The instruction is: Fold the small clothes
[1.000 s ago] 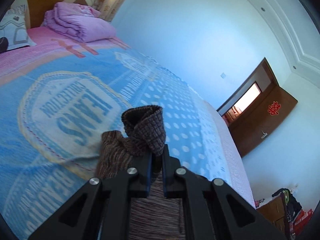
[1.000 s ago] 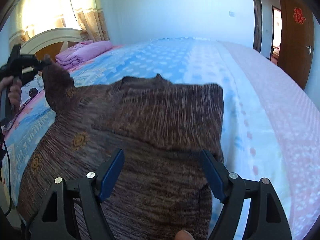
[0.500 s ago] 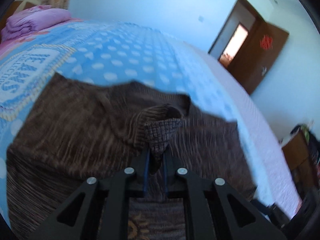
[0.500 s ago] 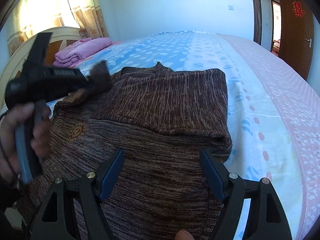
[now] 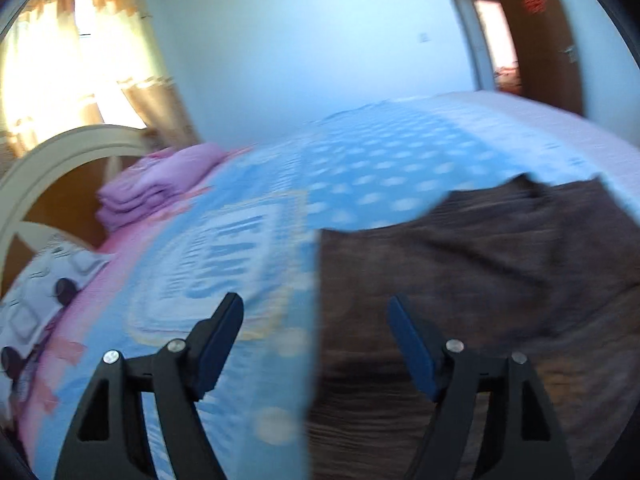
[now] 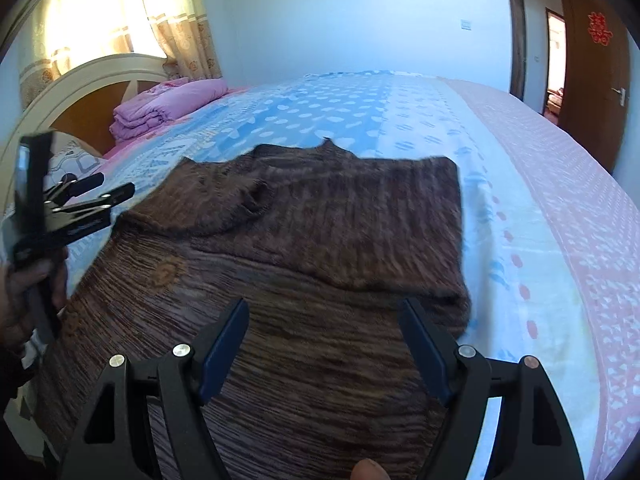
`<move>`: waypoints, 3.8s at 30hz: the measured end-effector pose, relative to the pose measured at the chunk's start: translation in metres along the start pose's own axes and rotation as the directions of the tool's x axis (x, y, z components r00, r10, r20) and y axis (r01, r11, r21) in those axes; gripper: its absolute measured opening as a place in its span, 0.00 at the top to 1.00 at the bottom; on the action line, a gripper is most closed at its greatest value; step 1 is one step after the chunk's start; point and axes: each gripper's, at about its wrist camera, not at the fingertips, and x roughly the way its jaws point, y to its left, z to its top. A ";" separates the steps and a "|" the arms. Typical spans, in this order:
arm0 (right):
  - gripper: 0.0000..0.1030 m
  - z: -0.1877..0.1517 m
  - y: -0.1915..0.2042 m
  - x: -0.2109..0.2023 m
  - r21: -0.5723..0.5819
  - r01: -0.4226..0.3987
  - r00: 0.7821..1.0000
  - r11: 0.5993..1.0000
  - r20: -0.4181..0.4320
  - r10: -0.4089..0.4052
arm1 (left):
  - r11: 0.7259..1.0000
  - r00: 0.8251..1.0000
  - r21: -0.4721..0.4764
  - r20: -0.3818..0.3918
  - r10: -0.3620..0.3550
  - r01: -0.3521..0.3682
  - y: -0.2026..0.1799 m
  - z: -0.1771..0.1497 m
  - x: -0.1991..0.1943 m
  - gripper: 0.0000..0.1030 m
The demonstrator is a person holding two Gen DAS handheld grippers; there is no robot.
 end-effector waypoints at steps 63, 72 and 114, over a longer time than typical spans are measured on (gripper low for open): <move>0.76 0.043 0.078 0.065 -0.197 -0.009 0.996 0.980 -0.086 -0.008 | 0.971 0.951 -0.232 -0.285 -0.118 0.051 0.054 -0.041 0.061 0.00; 0.73 0.029 0.012 0.052 -0.024 0.108 0.987 0.994 -0.114 -0.110 | 0.958 0.956 -0.279 -0.257 -0.143 0.068 0.066 -0.039 0.054 0.00; 0.40 -0.005 0.029 0.001 -0.028 0.115 0.985 0.993 -0.126 -0.117 | 0.953 0.945 -0.115 -0.140 -0.294 0.279 0.041 -0.066 -0.076 0.00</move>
